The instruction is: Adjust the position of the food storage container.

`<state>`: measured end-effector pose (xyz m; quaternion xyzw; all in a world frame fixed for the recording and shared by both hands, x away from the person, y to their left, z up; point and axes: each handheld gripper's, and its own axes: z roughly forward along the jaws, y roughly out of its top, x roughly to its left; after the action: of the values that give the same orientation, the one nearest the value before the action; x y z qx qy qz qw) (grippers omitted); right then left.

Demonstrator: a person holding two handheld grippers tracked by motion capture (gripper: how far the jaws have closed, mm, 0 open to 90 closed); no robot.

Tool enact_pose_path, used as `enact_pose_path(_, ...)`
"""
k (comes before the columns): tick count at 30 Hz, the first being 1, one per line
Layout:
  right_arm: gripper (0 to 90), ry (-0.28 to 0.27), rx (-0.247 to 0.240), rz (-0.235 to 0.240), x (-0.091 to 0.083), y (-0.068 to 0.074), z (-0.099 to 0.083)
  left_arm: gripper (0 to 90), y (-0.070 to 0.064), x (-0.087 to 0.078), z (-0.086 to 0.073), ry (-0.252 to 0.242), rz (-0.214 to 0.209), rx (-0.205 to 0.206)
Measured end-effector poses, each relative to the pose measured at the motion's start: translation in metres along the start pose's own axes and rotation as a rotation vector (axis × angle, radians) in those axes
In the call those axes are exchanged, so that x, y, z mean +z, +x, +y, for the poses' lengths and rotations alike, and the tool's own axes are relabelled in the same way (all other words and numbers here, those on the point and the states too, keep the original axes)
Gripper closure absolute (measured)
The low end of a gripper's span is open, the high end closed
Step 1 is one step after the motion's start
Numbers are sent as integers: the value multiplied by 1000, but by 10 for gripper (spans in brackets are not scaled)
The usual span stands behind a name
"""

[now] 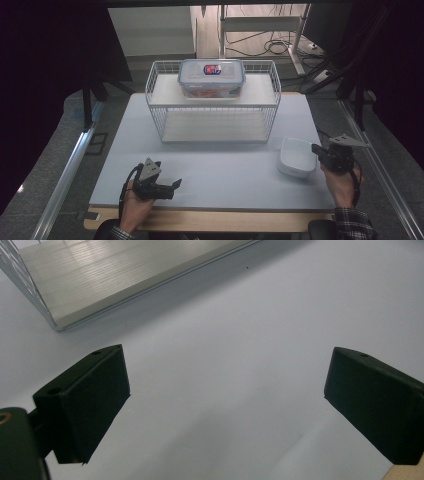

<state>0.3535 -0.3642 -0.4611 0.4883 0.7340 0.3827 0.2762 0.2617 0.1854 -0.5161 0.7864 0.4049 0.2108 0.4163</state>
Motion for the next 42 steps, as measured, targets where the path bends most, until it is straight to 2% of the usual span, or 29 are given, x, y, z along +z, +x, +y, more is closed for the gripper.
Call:
enact_pose_path(6,892,6,16,-30,8,-12,3,41,1,1,0,2,-4,-6)
enact_pose_path(16,891,31,14,-61,24,-27,4,40,0,2,0,6,-9,-6)
enact_pose_path(22,891,60,36,-38,28,-31,0,40,0,3,0,10,-14,-5)
enact_pose_path(27,891,68,38,-6,30,-23,-1,41,0,4,0,14,-16,-3)
enact_pose_path(42,890,105,4,133,35,16,-3,40,-1,5,0,21,-28,0)
